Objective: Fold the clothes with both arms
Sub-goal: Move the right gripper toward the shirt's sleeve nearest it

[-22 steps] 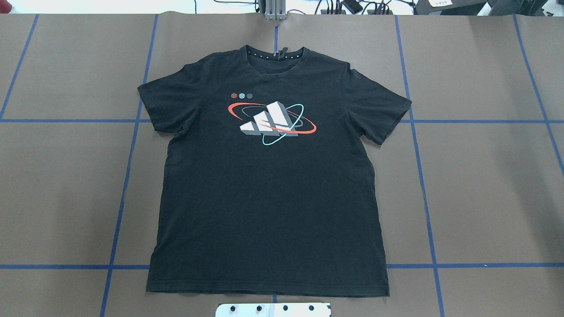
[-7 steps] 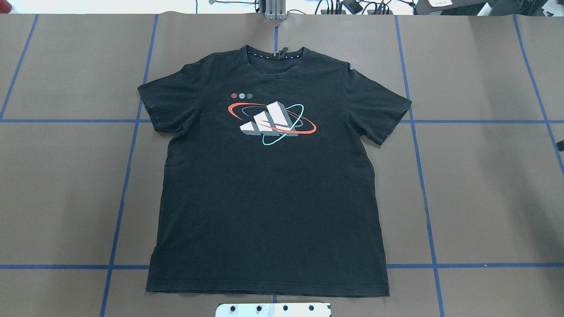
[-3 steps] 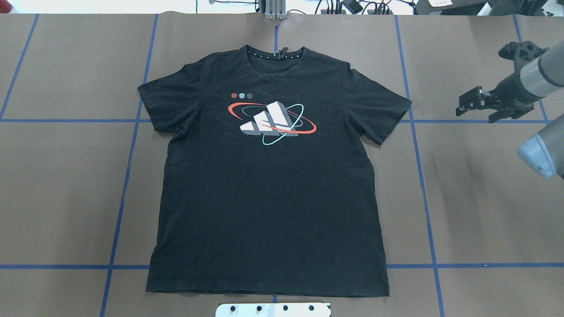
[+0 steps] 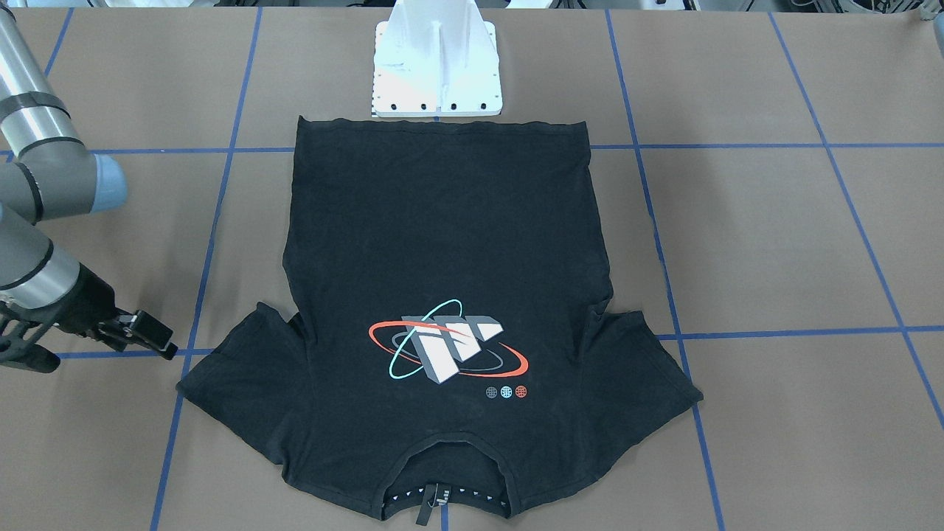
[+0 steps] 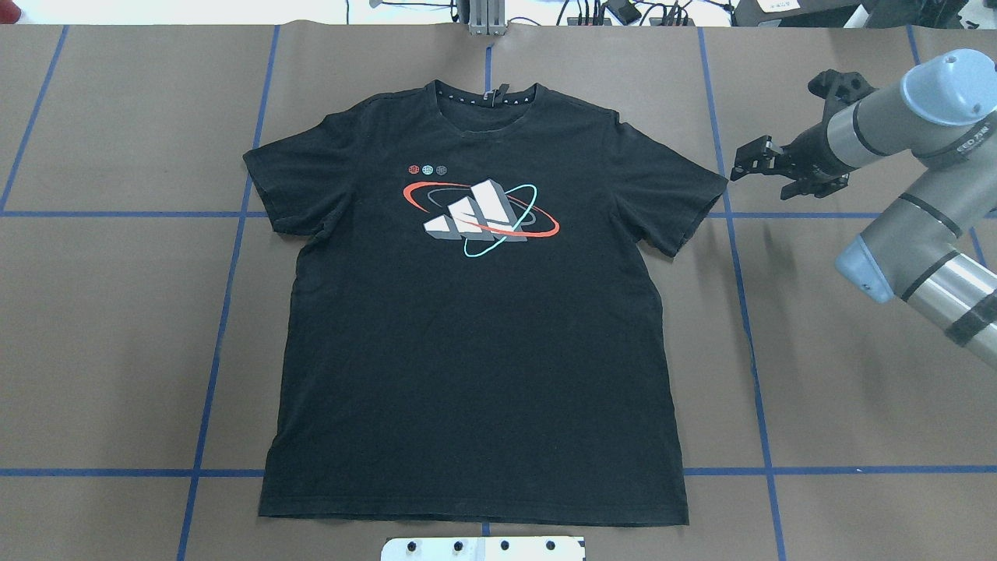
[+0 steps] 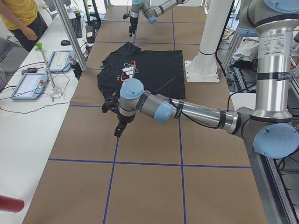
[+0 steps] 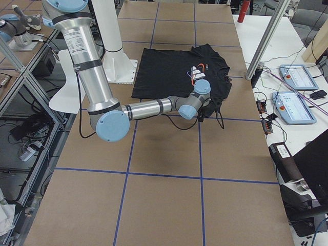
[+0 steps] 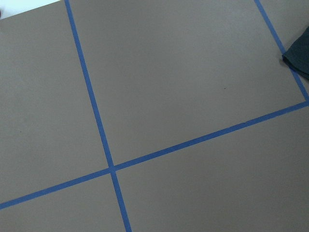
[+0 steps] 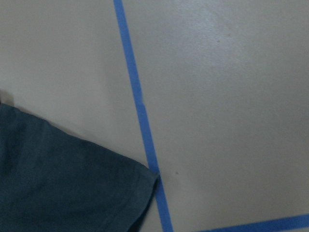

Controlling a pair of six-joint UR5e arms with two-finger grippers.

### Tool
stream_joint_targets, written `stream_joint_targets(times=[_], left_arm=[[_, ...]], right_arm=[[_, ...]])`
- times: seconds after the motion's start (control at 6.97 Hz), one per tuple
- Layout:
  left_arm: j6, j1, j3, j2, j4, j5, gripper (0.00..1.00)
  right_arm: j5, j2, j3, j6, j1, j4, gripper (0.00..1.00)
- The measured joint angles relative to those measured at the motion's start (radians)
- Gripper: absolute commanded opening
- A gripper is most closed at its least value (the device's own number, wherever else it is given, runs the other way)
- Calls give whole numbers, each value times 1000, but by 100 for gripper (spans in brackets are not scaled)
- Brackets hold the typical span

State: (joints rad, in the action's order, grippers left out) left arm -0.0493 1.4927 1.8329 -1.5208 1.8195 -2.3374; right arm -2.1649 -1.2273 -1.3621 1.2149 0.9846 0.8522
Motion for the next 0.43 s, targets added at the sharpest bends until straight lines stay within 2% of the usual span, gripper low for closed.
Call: stream_joint_targets(times=[0.43], left_arm=[[-6, -1, -8, 3, 48, 1, 99]], right_arm=[[31, 24, 25, -1, -22, 3, 88]])
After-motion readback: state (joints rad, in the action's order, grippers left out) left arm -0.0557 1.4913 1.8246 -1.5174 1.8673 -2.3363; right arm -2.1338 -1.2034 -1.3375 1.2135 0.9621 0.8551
